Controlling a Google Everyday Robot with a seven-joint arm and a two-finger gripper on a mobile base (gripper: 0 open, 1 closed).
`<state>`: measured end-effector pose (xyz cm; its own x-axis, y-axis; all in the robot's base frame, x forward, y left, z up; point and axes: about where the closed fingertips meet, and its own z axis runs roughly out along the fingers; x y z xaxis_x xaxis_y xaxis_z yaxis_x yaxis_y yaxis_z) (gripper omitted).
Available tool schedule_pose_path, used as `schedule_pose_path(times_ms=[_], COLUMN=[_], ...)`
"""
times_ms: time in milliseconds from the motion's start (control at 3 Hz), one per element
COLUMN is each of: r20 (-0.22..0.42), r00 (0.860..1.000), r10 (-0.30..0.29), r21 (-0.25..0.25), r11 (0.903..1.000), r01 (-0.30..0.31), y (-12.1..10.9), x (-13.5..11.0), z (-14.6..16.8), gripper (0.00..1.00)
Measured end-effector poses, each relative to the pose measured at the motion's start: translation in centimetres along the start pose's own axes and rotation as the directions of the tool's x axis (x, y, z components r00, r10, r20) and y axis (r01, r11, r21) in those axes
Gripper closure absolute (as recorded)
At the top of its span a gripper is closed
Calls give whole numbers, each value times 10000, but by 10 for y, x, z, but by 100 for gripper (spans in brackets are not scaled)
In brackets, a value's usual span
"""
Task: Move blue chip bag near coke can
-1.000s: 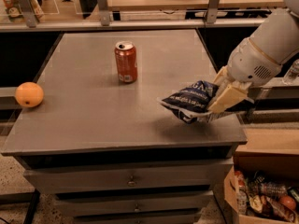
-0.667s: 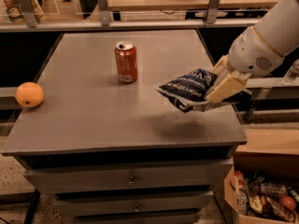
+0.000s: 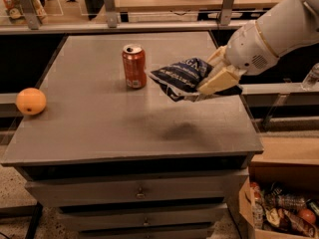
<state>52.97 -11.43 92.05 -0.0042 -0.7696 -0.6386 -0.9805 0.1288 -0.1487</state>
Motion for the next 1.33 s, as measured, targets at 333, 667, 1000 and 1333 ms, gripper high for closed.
schedule_pose_path(times_ms=[333, 667, 1000, 1333], r20=[256, 197, 301, 587], r00=[9979, 9951, 9919, 9890], r10=[-592, -969, -1231, -1359], r21=[344, 534, 630, 646], r11=[9977, 9940, 9906, 9891], r01=[583, 958, 1211, 1320], y=[-12, -20, -26, -29], x=[-20, -33, -43, -54], z=[21, 40, 55, 62], gripper=[78, 61, 37, 14])
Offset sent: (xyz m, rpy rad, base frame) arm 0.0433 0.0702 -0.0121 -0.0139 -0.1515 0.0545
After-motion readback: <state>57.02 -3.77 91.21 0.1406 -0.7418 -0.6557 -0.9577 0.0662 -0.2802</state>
